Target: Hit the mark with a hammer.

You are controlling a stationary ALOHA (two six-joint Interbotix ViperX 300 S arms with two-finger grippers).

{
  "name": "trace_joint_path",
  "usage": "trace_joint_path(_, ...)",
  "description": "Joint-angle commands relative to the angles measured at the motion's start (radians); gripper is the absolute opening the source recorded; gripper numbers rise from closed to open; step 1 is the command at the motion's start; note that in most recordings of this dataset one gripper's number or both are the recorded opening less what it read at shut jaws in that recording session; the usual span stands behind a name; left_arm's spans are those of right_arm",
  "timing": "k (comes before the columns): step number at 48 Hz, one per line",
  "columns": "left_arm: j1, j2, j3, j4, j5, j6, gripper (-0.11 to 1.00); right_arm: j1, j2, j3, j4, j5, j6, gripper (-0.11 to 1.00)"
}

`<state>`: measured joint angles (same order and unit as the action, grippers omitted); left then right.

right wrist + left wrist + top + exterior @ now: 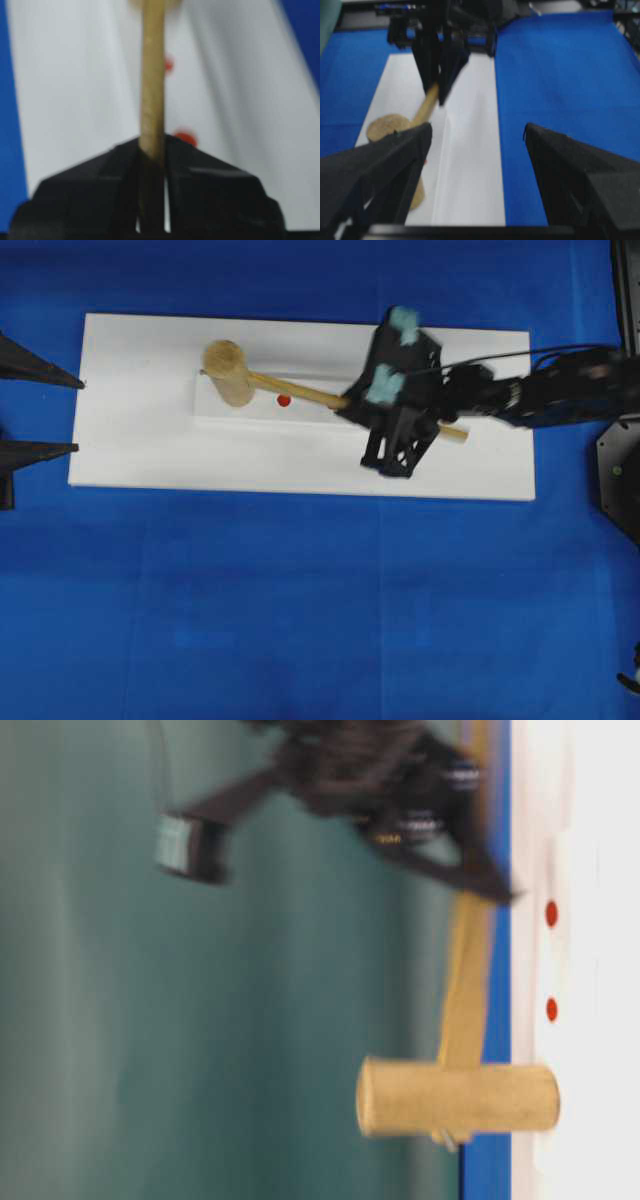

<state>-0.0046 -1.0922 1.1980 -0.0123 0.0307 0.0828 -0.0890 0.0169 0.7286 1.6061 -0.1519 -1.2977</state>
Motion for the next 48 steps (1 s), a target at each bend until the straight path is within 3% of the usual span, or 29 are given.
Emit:
trace_joint_path(1,0.000,0.009,-0.008,-0.002,-0.005,-0.002,0.72,0.000,-0.005,-0.021,0.012,0.003,-0.003,0.03)
trace_joint_path(21,-0.002,0.009,-0.008,0.000,-0.005,-0.002,0.72,0.008,-0.166,-0.029,-0.018,0.002,-0.014,0.03)
trace_joint_path(35,0.000,0.008,-0.008,-0.002,-0.005,-0.002,0.71,0.014,-0.368,0.080,-0.029,-0.040,-0.017,0.03)
trace_joint_path(48,0.000,0.006,-0.006,-0.002,-0.005,-0.002,0.72,0.021,-0.419,0.123,-0.028,-0.049,-0.017,0.03)
